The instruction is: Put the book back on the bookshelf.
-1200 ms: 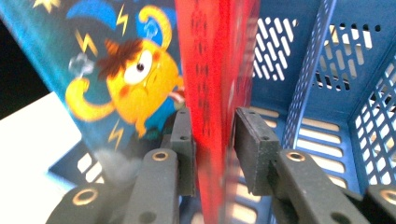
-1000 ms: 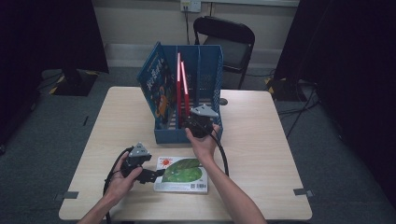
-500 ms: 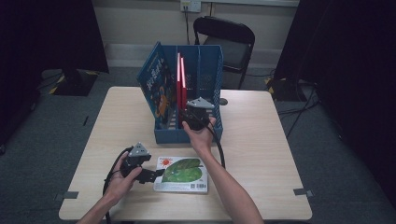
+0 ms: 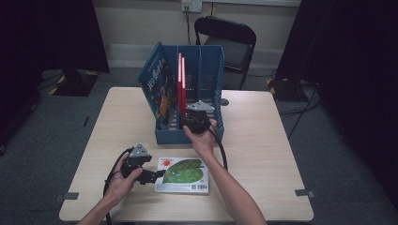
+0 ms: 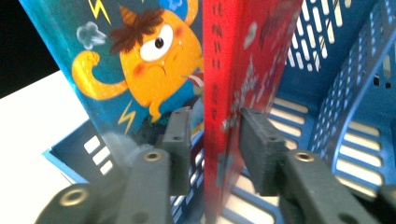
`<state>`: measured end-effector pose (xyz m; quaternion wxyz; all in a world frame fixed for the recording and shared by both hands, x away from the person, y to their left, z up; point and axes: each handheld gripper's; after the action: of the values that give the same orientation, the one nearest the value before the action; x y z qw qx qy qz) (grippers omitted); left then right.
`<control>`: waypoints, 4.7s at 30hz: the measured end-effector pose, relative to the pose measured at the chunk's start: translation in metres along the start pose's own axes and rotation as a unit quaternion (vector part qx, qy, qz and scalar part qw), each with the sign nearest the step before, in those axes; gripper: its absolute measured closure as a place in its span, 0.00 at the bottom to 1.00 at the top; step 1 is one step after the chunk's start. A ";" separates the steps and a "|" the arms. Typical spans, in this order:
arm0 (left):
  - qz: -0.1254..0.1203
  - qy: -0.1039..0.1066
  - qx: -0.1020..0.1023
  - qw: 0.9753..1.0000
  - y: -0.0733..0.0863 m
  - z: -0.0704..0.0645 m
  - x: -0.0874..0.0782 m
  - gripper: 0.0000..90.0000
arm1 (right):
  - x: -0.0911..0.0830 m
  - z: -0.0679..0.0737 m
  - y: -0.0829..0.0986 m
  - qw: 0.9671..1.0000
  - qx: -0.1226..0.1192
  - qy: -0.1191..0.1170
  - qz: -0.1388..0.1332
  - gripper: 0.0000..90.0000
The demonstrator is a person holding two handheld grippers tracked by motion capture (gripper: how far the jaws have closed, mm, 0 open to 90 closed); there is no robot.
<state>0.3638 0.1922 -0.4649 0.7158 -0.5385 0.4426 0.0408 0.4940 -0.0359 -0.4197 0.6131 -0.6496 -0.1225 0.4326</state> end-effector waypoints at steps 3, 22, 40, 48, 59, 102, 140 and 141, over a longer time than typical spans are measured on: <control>-0.001 0.000 -0.002 1.000 0.000 -0.002 0.000 0.18 | 0.000 -0.003 -0.001 1.000 0.009 -0.005 0.000 0.82; 0.002 0.000 -0.005 1.000 0.001 0.001 -0.001 0.18 | 0.012 -0.015 -0.013 1.000 -0.002 -0.007 0.024 0.77; 0.004 0.001 -0.004 1.000 0.001 0.000 0.000 0.18 | 0.010 -0.015 -0.014 0.999 -0.022 -0.009 0.040 0.91; 0.006 0.001 -0.005 1.000 0.001 0.000 0.000 0.18 | 0.010 -0.016 -0.013 0.999 -0.024 -0.009 0.042 0.88; 0.006 0.000 -0.005 1.000 0.002 0.002 0.002 0.18 | -0.015 -0.011 -0.011 0.999 -0.015 -0.018 0.033 0.70; 0.032 0.011 -0.028 0.999 0.004 -0.005 0.030 0.31 | -0.109 0.023 0.130 0.978 0.014 -0.131 0.159 0.26; 0.019 0.005 -0.087 0.996 -0.004 0.004 0.041 0.38 | -0.108 0.032 0.135 0.979 -0.001 -0.135 0.155 0.14; 0.018 0.007 -0.090 0.996 -0.004 0.004 0.041 0.38 | -0.109 0.032 0.136 0.977 0.000 -0.140 0.159 0.12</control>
<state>0.3934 0.1768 -0.4899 0.6605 -0.5933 0.4513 0.0898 0.3563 -0.1183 -0.4933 0.5134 -0.5938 -0.1020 0.6111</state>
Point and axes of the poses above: each handheld gripper's, and its own axes: x roughly forward along the jaws, y roughly out of its underside, z roughly to its left, and after that the axes turned 13 degrees about -y, right-handed
